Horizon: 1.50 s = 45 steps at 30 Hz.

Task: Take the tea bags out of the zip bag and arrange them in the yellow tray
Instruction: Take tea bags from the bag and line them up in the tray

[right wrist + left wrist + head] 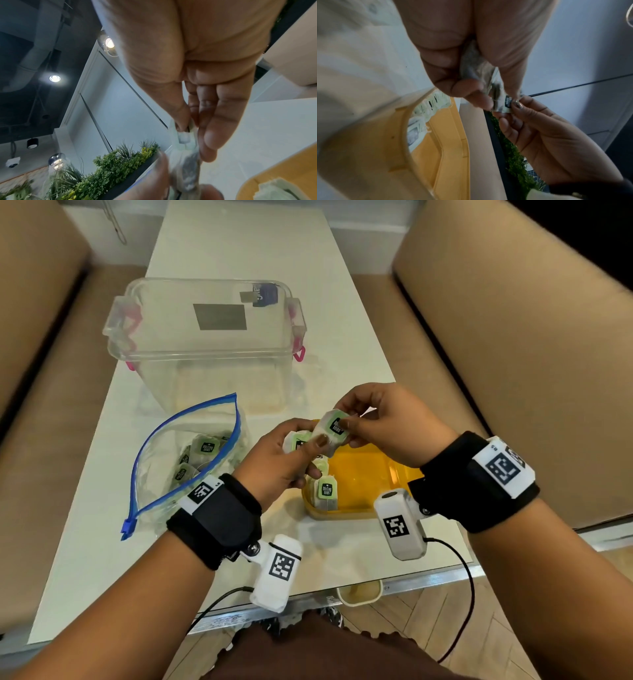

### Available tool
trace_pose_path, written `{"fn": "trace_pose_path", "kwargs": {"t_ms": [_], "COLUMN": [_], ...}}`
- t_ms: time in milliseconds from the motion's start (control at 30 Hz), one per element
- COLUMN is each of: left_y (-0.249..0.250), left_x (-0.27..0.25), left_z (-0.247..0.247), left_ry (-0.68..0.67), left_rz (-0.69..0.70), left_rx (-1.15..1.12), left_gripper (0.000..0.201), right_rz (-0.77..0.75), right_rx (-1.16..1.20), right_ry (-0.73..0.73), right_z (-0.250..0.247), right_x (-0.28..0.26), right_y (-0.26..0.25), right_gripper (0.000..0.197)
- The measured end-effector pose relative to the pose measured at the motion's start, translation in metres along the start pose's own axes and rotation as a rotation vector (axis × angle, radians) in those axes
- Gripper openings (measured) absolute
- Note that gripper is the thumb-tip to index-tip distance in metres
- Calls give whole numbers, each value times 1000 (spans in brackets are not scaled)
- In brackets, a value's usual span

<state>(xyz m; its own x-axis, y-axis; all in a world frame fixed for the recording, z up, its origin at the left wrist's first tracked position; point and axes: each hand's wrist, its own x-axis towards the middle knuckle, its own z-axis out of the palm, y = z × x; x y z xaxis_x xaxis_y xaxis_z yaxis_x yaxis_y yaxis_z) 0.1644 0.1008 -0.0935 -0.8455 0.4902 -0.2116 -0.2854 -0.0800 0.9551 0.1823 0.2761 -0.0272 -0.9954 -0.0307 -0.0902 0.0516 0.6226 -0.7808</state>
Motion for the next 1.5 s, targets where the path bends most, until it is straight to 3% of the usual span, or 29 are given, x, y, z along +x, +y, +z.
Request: {"fn": "trace_pose_path", "kwargs": {"t_ms": [333, 600, 1067, 1500], "left_y": [-16, -21, -23, -21], "left_x": [4, -4, -16, -16], "left_z": [-8, -11, -18, -18], "left_ry": [136, 160, 172, 175], "left_rz": [88, 45, 3, -15], "left_rx": [353, 359, 293, 299], "left_gripper": [8, 8, 15, 12], "right_rz": [5, 72, 190, 220], "right_rx": [-306, -737, -915, -1054], "right_ry": [2, -98, -192, -153], "right_z": [-13, 6, 26, 29], "right_x": [19, 48, 67, 69], "right_y": [11, 34, 34, 27], "right_gripper": [4, 8, 14, 8]}}
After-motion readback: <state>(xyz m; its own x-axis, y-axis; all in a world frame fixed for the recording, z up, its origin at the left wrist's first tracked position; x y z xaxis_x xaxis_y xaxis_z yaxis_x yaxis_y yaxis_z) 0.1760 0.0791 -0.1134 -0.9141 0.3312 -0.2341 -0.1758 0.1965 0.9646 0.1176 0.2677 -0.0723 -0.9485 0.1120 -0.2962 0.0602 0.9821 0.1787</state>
